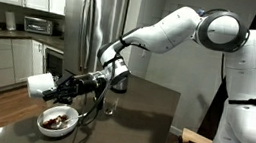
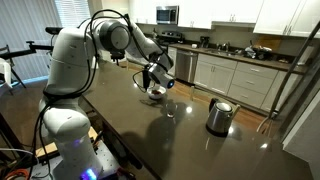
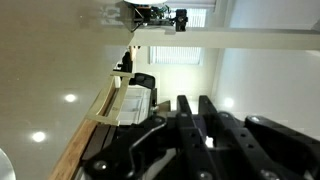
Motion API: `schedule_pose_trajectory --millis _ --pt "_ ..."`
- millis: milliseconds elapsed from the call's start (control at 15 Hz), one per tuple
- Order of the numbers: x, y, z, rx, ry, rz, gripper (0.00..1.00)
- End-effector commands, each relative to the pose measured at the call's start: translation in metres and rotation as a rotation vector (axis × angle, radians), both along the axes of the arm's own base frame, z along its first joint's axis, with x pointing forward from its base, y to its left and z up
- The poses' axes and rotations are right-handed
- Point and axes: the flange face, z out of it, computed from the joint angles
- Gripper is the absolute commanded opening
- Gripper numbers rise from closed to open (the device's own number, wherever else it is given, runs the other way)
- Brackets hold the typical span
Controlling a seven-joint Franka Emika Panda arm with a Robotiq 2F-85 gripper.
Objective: Move the white mug backwards, pour the contents in the mug into the white bowl
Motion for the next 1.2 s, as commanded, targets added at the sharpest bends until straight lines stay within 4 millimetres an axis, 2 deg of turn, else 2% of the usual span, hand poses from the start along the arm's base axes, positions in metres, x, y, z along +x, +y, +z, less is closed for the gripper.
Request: schedule_pose_trajectory --millis 0,333,400,467,933,1000,1133 --pt "0.003 0.002 0.018 0.034 -0.019 0.006 0.08" --pt "-0.003 0.005 0.013 0.017 -0.013 0.012 0.08" --pt "-0.004 0.009 0.015 -0.036 -0.018 0.030 0.08" --pt "0.000 0.004 0.002 -0.010 -0.007 0.015 0.16" --pt "-0.002 0.010 0.001 -0.022 -0.008 0.031 0.16" --pt "-0.002 0.009 0.001 -0.023 -0.008 0.030 0.08" --pt "-0.006 0.011 -0.007 -0.017 0.007 0.030 0.08"
